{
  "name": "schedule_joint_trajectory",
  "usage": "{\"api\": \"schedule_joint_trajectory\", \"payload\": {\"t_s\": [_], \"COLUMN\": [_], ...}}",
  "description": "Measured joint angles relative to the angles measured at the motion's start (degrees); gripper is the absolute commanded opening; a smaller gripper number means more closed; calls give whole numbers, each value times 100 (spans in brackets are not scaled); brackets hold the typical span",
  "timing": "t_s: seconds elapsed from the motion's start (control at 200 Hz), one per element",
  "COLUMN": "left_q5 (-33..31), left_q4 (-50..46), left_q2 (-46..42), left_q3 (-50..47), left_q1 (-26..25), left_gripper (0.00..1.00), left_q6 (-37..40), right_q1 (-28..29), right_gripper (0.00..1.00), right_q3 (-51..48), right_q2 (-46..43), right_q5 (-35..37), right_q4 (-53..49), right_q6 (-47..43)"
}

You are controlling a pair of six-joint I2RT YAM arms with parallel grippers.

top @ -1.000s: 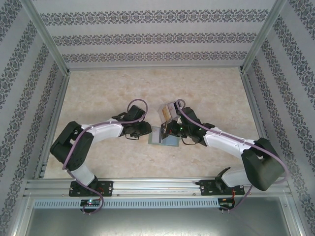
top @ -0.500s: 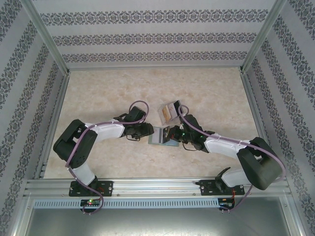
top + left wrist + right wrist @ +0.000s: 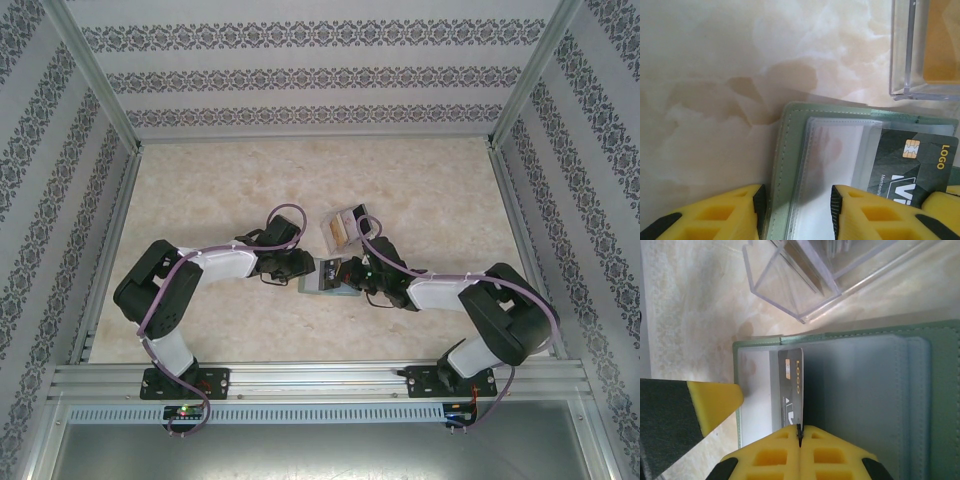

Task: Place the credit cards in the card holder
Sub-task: Insert the credit card into the card slot.

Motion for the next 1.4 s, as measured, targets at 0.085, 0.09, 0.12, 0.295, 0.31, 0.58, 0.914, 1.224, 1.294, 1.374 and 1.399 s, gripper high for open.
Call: {"api": "schedule_joint_trajectory", "payload": {"t_s": [0.085,0.09,0.12,0.295,0.31,0.58,0.914,1.224,1.294,1.374,1.399], "left_q5": [-15,-17,-24,-116,-118,-203,-328,-348,-348,-348,-348], "left_q4": [-17,-17,-24,-50,-50,-105,-144,-149,-164,-201,-205], "left_q2": [4,4,4,4,4,4,4,15,31,44,44], "left_q3": [9,9,9,9,9,42,57,61,81,105,107], "left_q1": [-4,-4,-4,-42,-46,-83,-138,-144,-144,-142,-142], "left_gripper": [39,39,39,37,37,37,36,33,33,33,33], "left_q6": [0,0,0,0,0,-2,0,2,2,2,2], "right_q1": [0,0,0,2,2,162,197,184,186,188,188], "right_gripper": [6,6,6,6,6,8,31,10,11,12,13], "right_q3": [0,0,0,-2,-2,103,352,686,848,1012,1051], "right_q2": [105,109,155,352,363,616,452,505,673,820,850], "right_q5": [-76,-79,-103,-203,-210,-227,-201,-175,-297,-400,-417], "right_q4": [181,190,243,525,546,671,-98,-951,-955,-981,-1012], "right_q6": [9,9,11,70,74,164,-26,-376,-398,-444,-455]}}
